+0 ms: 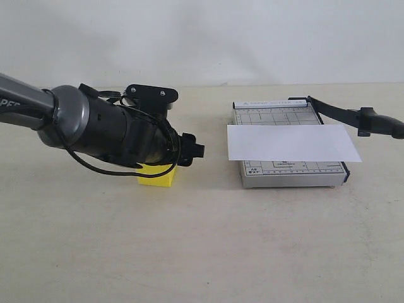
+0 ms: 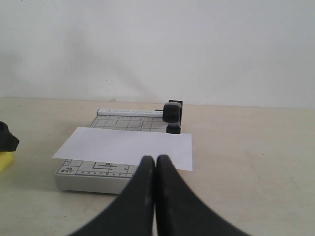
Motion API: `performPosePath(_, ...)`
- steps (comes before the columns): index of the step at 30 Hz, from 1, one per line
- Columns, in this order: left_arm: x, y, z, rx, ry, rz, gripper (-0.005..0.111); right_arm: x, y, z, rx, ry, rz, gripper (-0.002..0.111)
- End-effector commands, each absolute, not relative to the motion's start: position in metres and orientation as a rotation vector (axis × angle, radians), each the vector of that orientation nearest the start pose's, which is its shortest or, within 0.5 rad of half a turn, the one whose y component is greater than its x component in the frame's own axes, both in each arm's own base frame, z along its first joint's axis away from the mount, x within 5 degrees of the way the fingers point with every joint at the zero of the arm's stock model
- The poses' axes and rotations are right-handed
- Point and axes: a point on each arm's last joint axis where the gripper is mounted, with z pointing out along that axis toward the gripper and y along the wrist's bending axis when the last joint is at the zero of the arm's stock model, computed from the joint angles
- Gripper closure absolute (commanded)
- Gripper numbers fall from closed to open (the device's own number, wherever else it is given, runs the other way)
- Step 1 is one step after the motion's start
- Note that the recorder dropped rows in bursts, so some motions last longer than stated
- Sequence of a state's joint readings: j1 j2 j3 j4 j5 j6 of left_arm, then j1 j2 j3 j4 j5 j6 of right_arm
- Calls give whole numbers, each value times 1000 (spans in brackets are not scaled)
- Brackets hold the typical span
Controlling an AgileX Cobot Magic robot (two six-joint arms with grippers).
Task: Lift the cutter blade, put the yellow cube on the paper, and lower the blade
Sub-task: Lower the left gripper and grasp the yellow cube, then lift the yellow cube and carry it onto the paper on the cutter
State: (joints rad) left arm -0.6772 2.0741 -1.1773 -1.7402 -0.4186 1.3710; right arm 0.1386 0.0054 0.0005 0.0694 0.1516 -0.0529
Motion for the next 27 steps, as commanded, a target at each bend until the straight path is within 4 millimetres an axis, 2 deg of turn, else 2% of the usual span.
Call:
performPosePath(1,345,-229,122,151,2350,-5,30,56,9,200,-109,1623,126,108)
performPosePath(3,345,-229,122,170,2348,3,41,56,9,200,-109,1623,126,108)
performPosePath(4,345,-229,123,209,2344,18,58,56,9,200,-109,1623,126,108)
performPosePath(5,345,-229,124,231,2340,23,68,56,9,200,-109,1623,126,108)
performPosePath(6,345,-230,128,267,2328,31,89,56,9,200,-109,1623,126,108)
performPosePath(7,345,-230,132,280,2320,30,99,56,9,200,-109,1623,126,108)
performPosePath(9,342,-233,149,331,2279,10,102,56,9,200,-109,1623,126,108)
performPosePath(11,336,-241,173,485,2210,-57,102,56,9,200,-109,1623,126,108)
performPosePath(14,321,-264,194,775,2086,-264,102,56,9,200,-109,1623,126,108)
performPosePath(17,301,-287,208,951,1969,-448,102,56,9,200,-109,1623,126,108)
performPosePath(19,295,-299,215,1038,1896,-450,102,56,9,200,-109,1623,126,108)
performPosePath(20,292,-306,221,1154,1802,-393,102,56,9,200,-109,1623,126,108)
performPosePath(22,295,-313,228,1189,1744,-318,102,56,9,200,-109,1623,126,108)
performPosePath(24,303,-321,230,1178,1725,-318,102,56,9,200,-109,1623,126,108)
performPosePath(27,317,-336,225,1170,1711,-330,102,56,9,200,-109,1623,126,108)
